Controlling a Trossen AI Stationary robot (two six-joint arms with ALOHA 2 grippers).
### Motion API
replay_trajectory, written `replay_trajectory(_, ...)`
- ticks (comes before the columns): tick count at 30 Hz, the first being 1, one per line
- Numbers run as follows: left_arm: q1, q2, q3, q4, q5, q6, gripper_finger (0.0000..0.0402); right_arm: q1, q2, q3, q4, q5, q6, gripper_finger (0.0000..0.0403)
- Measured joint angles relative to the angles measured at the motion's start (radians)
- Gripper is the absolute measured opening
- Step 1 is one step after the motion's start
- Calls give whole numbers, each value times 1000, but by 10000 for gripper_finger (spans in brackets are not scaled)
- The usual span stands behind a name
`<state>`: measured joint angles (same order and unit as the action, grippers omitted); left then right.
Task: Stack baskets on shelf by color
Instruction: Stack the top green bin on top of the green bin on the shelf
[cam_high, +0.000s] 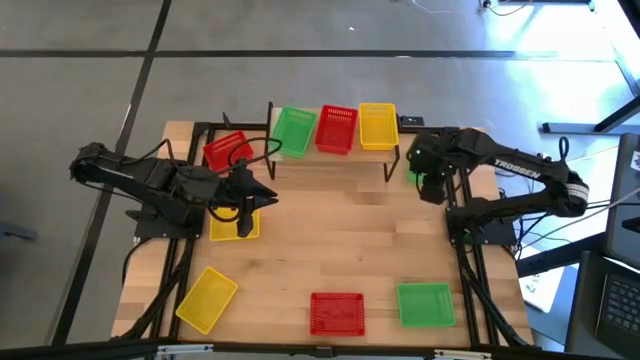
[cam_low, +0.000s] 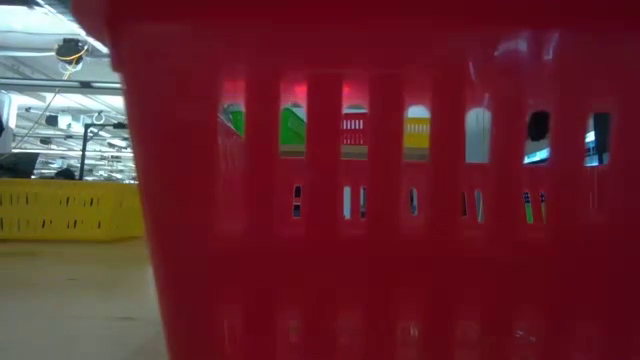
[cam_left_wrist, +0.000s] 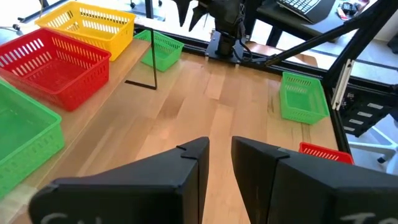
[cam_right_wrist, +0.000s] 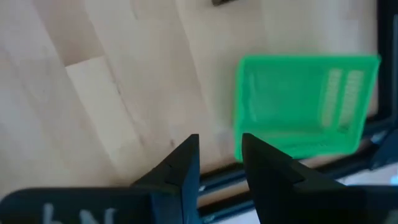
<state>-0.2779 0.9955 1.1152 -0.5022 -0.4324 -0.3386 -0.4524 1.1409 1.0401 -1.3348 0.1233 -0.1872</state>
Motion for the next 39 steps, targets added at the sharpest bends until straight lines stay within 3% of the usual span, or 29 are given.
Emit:
replay_trajectory(9,0,0,0,0,0,0,60,-81,-2,-16,44,-14,-43,118)
replay_trajectory(14,0,0,0,0,0,0,60,-139,-12,-145,138,-68,-33,118)
replay_trajectory(22,1,0,0,5,-1,0,60,-181,-11,-280,277,-55,-119,118)
replay_trajectory(28,1,0,0,39,-2,0,60,-189,-11,-291,313,22,-136,118)
replay_trajectory(33,1,0,0,44,-2,0,60,-189,-9,-291,315,-60,-139,118)
replay_trajectory(39,1,0,0,44,-2,0,60,-212,33,-291,315,-29,-137,118)
